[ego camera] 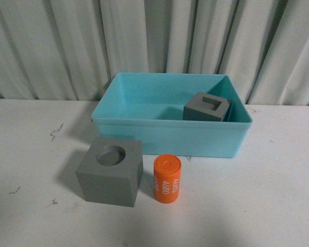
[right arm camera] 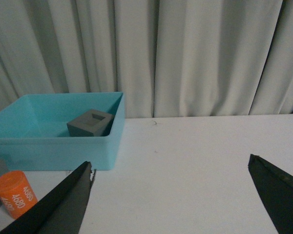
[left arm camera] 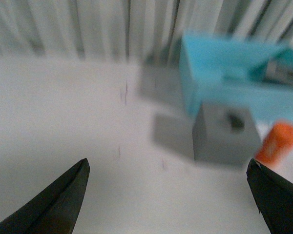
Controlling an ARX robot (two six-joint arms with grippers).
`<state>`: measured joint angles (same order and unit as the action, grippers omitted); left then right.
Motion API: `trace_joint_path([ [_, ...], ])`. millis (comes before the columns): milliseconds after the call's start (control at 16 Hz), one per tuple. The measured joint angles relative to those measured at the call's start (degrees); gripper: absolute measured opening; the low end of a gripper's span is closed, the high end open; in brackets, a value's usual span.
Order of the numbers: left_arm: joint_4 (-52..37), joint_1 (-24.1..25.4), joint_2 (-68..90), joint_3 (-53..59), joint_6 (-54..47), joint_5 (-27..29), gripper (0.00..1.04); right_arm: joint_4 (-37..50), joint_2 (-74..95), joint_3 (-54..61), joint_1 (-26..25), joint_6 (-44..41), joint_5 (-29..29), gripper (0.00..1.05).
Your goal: Place gray and orange parts in blue box
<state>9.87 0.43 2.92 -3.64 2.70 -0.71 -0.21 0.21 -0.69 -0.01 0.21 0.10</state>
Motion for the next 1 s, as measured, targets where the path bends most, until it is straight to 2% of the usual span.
trace_joint_path([
  [62, 12.87, 0.52, 16.96, -8.85, 5.66, -1.2, 0.98, 0.04, 0.0, 0.0, 0.0, 0.0, -0.11, 1.0],
  [125, 8.98, -1.75, 39.1, -18.91, 9.55, -1.03, 0.98, 0.0, -0.02, 0.0, 0.0, 0.0, -0.09, 0.98],
  [187, -4.59, -7.02, 63.36, -32.24, 7.19, -1.03, 0.98, 0.0, 0.0, 0.0, 0.0, -0.02, -0.09, 0.98],
  [249, -8.74, -10.27, 74.82, -39.3, 4.52, -1.01, 0.98, 0.0, 0.0, 0.0, 0.0, -0.02, -0.09, 0.98],
  [499, -10.75, -12.17, 82.88, -41.77, 2.84, -1.16, 0.98, 0.0, -0.02, 0.0, 0.0, -0.02, -0.11, 0.98],
  [998, -14.45, -14.67, 87.82, -39.95, 1.55, 0.55, 0.98, 0.02, 0.0, 0.0, 0.0, -0.02, -0.11, 0.98],
])
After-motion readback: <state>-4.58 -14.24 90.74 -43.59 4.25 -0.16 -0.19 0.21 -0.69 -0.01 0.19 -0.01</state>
